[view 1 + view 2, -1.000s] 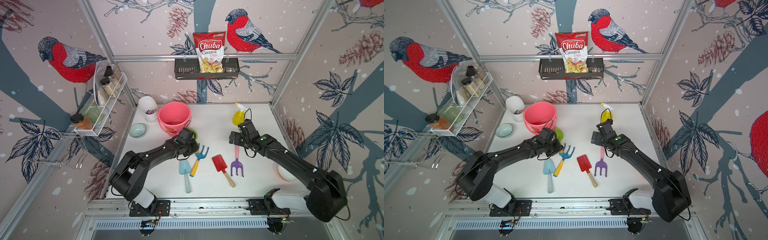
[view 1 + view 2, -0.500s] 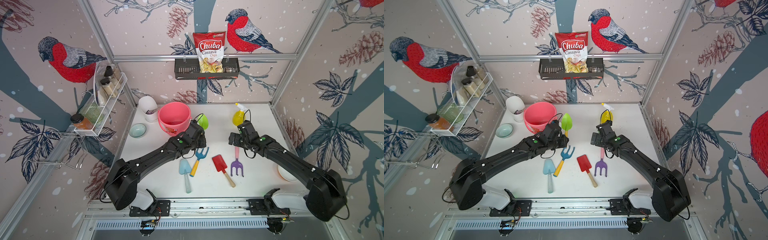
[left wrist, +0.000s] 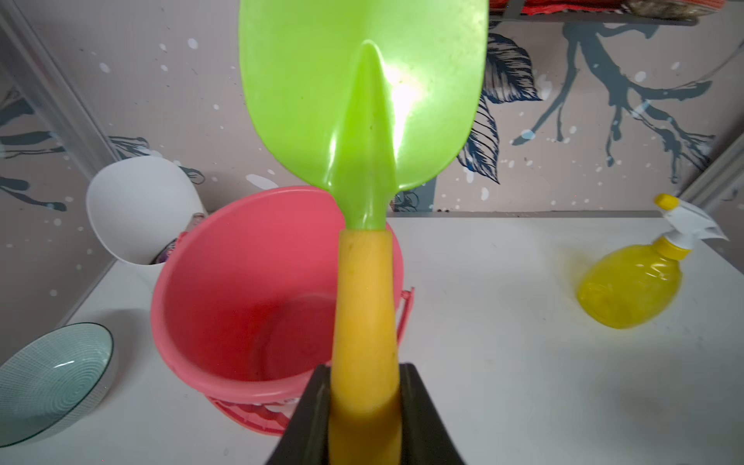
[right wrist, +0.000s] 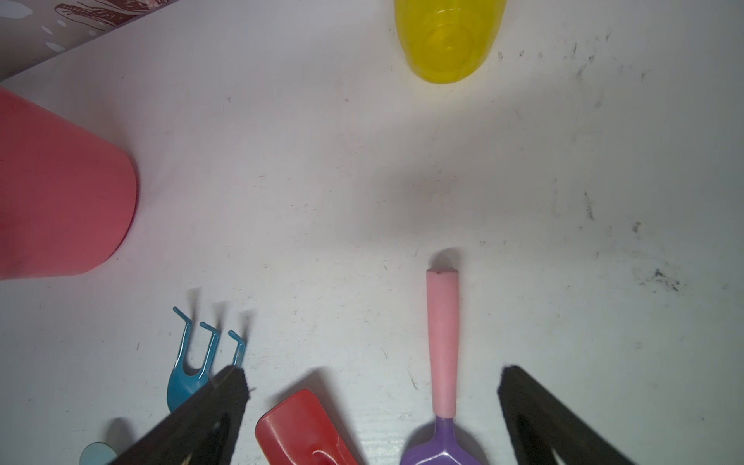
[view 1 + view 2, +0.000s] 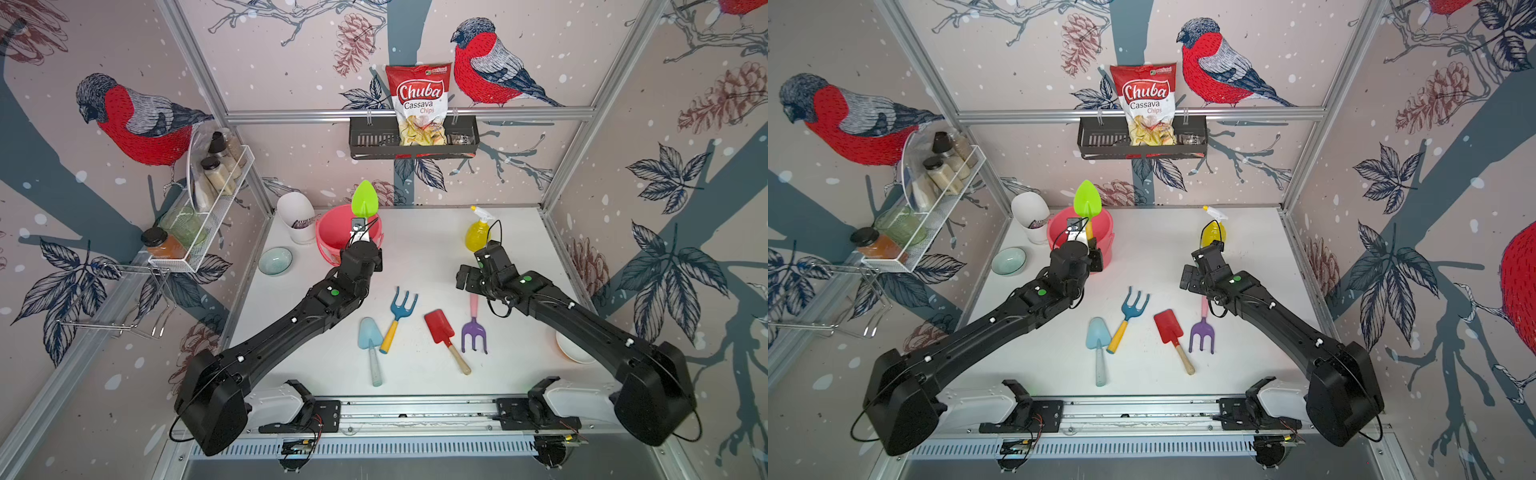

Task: Organize the gardening tools
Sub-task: Pick up the gardening tool from the center of the board, then place the gardening tool in the container.

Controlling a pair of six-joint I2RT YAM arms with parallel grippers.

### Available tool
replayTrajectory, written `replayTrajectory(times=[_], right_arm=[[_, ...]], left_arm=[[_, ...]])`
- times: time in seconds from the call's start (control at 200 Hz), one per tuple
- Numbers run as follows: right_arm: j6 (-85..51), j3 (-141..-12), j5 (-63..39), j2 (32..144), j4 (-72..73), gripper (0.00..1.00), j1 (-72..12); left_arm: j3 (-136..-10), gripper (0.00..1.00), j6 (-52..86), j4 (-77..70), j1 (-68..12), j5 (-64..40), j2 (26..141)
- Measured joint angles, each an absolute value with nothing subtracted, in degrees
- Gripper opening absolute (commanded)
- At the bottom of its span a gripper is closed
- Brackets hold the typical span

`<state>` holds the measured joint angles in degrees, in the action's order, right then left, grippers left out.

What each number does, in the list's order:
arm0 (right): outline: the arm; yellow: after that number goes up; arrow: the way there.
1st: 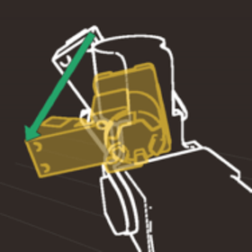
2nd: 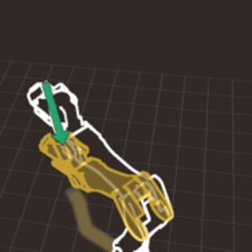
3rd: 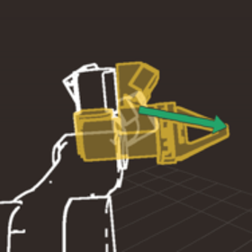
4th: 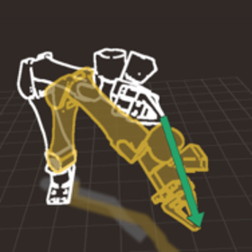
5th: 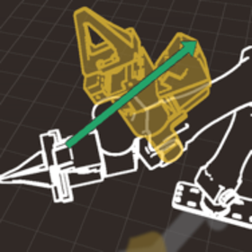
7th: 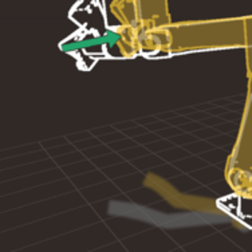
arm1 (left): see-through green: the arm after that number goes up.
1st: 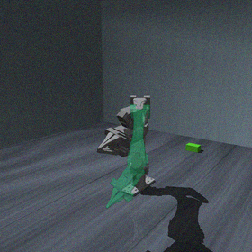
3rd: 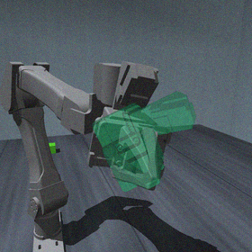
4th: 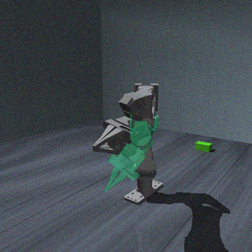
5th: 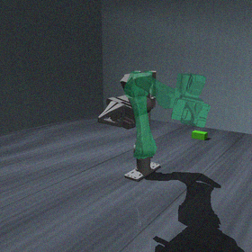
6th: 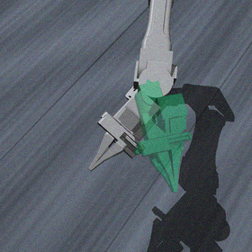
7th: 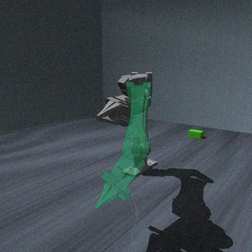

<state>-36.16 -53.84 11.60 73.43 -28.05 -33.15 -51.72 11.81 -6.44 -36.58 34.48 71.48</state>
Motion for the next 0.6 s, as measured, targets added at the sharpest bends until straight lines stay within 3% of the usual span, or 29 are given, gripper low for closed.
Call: replayTrajectory(times=[0.305, 0.6], right_arm=[[-36.34, -53.56, 11.22, 73.43, -26.65, 1.00, -34.00], [-36.60, -52.27, 11.14, 72.58, -26.13, 1.00, -34.11]], left_arm=[[-48.12, 0.00, 3.42, -26.37, -27.31, 30.87, 76.36], [-47.51, 0.00, 1.50, -34.22, -21.98, 22.26, 84.01]])
